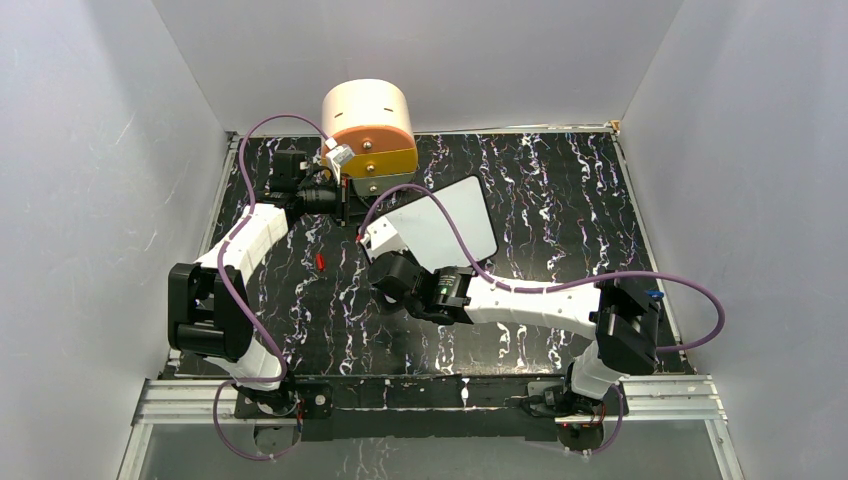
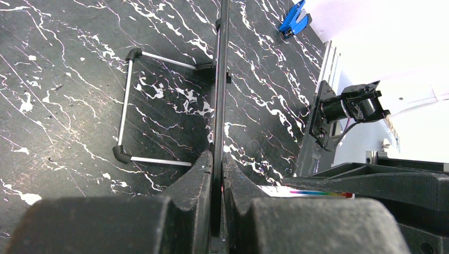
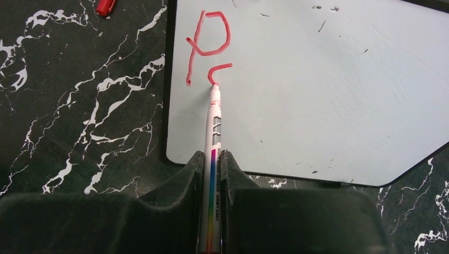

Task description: Write a sentence on the whiteboard

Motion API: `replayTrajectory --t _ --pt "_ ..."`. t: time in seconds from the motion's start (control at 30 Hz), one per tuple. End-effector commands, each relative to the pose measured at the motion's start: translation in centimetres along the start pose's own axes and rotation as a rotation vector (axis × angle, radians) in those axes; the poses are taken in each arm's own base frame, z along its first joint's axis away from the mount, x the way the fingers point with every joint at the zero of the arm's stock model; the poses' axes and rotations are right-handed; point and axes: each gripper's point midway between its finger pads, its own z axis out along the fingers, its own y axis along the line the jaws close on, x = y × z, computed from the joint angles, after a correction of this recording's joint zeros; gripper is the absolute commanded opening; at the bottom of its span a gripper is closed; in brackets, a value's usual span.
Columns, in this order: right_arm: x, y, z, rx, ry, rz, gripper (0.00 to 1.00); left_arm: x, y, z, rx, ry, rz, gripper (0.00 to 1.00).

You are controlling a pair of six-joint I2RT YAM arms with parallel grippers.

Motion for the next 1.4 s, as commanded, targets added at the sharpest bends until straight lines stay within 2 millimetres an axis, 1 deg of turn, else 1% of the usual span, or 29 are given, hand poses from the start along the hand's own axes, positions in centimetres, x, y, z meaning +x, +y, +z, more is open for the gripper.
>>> replayTrajectory --t 0.0,0.2,0.77,1.13,1.37 --pt "-0.4 -1.1 0.4 0.065 -0.005 0.02 0.0 1.8 1.0 0.3 -0.043 0.046 -0.055 0.0" --pt "-0.7 -1.8 0.4 0.106 -0.023 0.037 0.0 1.8 1.0 0.4 -0.041 0.046 -0.056 0.0" --pt "-2.8 -1.9 0.3 0.111 -0.117 0.079 0.0 1.8 0.9 0.4 -0.038 0.046 -0.055 0.0" --pt "-3.4 -1.2 0.5 0.073 -0.132 0.069 0.0 1.8 0.9 0.4 -0.031 0.047 -0.058 0.0" --pt "-3.3 -0.8 0.4 0.046 -0.129 0.069 0.0 1.7 0.8 0.4 -0.031 0.044 -0.054 0.0"
